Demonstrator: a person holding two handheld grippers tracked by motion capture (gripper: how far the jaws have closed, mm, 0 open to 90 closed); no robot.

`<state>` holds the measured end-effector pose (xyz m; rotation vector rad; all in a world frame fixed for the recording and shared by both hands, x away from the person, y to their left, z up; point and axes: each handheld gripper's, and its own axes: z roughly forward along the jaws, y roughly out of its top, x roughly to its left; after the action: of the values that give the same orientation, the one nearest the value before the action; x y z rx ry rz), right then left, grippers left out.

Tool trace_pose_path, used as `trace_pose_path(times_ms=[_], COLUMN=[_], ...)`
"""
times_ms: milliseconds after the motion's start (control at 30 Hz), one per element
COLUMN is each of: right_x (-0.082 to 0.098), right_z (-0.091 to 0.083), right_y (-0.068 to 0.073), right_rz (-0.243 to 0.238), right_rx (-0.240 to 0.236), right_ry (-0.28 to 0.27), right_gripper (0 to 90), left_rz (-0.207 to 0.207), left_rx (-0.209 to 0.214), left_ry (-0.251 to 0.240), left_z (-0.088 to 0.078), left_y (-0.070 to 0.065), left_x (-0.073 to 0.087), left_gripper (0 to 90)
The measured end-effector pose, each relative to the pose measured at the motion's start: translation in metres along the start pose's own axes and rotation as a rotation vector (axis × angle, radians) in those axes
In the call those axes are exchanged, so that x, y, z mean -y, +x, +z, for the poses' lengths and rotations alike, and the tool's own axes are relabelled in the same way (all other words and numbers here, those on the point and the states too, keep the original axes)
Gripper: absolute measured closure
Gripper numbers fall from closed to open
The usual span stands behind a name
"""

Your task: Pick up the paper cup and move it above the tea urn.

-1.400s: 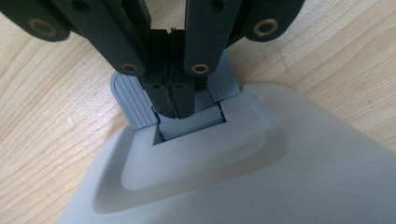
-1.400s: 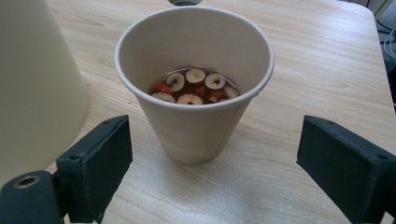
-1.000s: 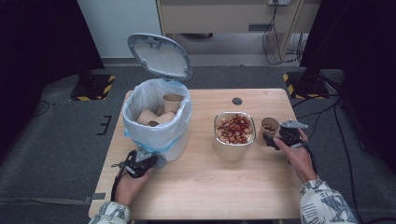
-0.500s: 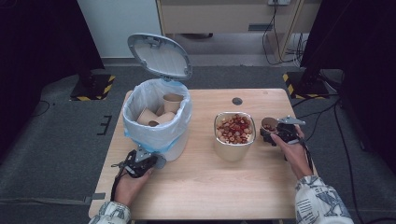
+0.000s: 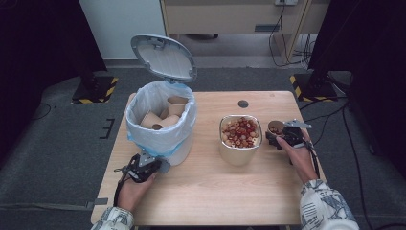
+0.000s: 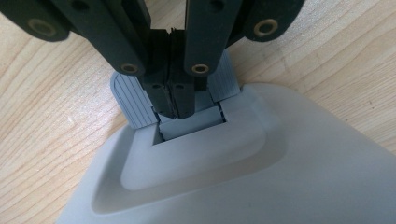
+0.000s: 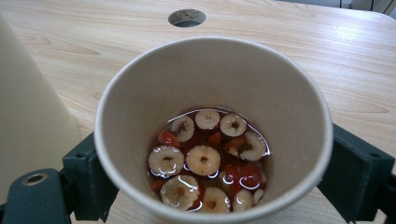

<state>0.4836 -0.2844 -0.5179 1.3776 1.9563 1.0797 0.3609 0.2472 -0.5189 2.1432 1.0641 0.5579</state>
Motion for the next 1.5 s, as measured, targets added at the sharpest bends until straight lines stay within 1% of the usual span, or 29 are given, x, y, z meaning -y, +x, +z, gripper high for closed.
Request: trace_pose_path(times_ms=[233,267,333,567,733,767,833,933,1067,1100,1133,1200,1267,1333,1500], right_x=[0.004,0.007,0.008,0.008,0.010,0.011,0.010,0.011,0.011,0.010,0.010,0.009,0.008,0.007,0.002], right_z=[0.005,0.006,0.007,0.010,0.013,0.013,0.013,0.013,0.011,0.011,0.011,0.009,0.006,0.004,-0.004], right_y=[0.000,-0.001,-0.001,0.001,0.001,0.001,0.002,0.001,0.001,0.001,0.001,0.001,0.002,0.002,0.002], right_rz=[0.006,0.017,0.025,0.017,0.014,0.004,0.001,-0.011,-0.017,-0.034,-0.034,-0.058,-0.068,-0.089,-0.107], right_rx=[0.002,0.001,-0.002,0.000,0.004,0.006,0.008,0.006,-0.003,-0.003,-0.003,-0.004,-0.015,-0.015,-0.017], right_ry=[-0.010,-0.015,-0.016,-0.042,-0.039,-0.036,-0.037,-0.043,-0.043,-0.039,-0.039,-0.034,-0.034,-0.033,-0.046], right_gripper=[14.7,15.8,16.2,20.0,21.6,22.2,22.9,27.9,29.3,29.4,29.9,30.3,30.8,31.1,31.9], left_rz=[0.000,-0.001,0.000,-0.001,-0.001,-0.002,-0.001,-0.002,-0.002,-0.003,-0.004,-0.006,-0.007,-0.006,-0.007], left_rx=[0.001,0.001,0.001,0.002,0.005,0.005,0.004,0.004,0.004,0.004,0.005,0.005,0.005,0.004,0.005], left_ry=[-0.001,-0.001,-0.003,-0.002,-0.004,-0.005,-0.005,-0.005,-0.005,-0.005,-0.005,-0.004,-0.004,-0.004,-0.004], left_z=[0.000,0.000,0.000,0.000,0.000,0.000,0.000,0.000,0.000,0.000,0.000,0.000,0.000,0.000,0.000], left_y=[0.000,0.000,0.000,0.000,0.001,0.001,0.001,0.001,0.001,0.001,0.001,0.001,0.001,0.001,0.001], left_x=[0.000,0.000,0.000,0.000,0.000,0.001,0.001,0.001,0.001,0.001,0.001,0.001,0.000,0.000,0.001], left_gripper=[88.6,88.6,88.6,88.6,88.6,88.6,88.6,88.6,88.6,88.5,88.5,88.5,88.6,88.5,88.6])
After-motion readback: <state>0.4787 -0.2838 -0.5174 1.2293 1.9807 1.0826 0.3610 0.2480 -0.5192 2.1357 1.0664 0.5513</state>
